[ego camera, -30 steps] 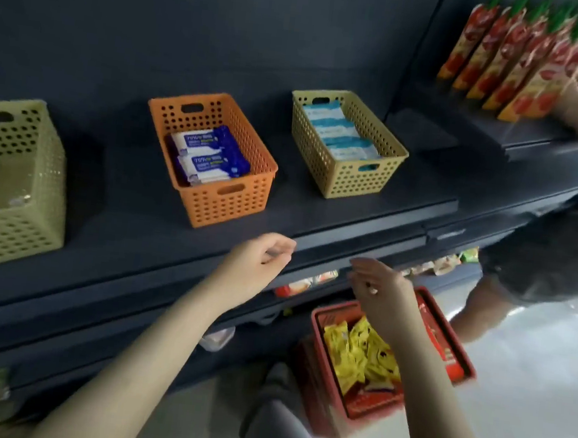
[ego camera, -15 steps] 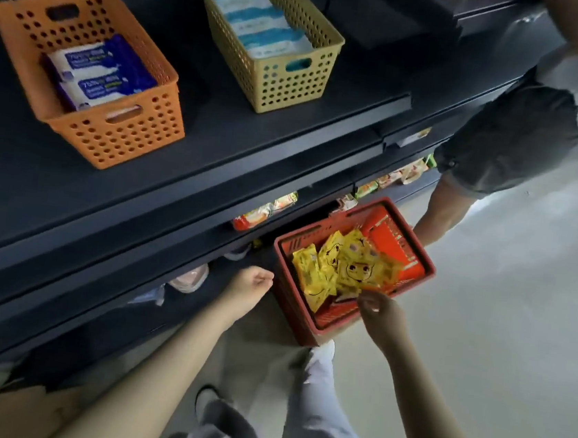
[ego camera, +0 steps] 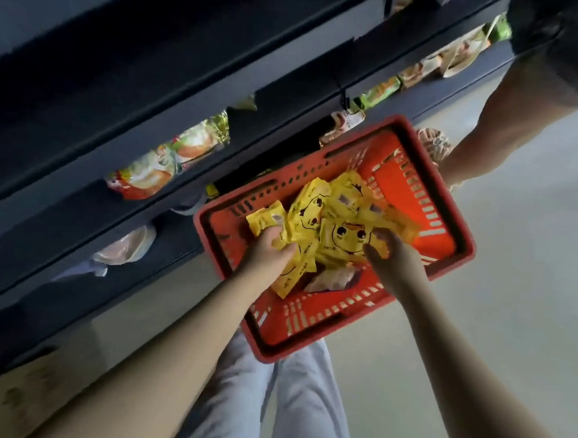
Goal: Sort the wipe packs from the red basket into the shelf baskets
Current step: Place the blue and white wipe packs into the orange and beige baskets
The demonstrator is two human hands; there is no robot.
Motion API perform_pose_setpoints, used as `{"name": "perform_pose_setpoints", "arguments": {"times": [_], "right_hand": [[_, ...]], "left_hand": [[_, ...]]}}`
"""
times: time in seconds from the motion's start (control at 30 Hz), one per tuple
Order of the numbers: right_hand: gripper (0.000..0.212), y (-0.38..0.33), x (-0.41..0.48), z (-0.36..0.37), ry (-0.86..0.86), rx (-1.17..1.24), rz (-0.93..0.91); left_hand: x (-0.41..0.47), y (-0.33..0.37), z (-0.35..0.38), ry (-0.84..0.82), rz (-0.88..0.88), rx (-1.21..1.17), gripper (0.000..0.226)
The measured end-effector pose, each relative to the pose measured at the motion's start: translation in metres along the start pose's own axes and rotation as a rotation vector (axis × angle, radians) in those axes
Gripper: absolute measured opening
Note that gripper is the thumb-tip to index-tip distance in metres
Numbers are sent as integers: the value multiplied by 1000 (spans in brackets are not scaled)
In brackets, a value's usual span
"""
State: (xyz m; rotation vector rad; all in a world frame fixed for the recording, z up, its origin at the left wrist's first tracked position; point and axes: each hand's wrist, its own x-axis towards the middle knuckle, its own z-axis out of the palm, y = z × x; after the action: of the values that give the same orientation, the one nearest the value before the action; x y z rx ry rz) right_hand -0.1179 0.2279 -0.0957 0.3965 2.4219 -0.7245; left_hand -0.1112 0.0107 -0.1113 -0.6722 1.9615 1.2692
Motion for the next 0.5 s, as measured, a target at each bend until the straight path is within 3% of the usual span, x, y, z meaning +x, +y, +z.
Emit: {"name": "perform_pose_setpoints", "arguments": {"times": [0.27, 0.5], "right_hand": [[47, 48, 105, 44, -106, -80, -19], [55, 67, 131, 59, -46, -117, 62]], "left_hand": [[125, -6, 61, 162, -73, -55, 70], [156, -18, 65, 296, -116, 35, 53]]}}
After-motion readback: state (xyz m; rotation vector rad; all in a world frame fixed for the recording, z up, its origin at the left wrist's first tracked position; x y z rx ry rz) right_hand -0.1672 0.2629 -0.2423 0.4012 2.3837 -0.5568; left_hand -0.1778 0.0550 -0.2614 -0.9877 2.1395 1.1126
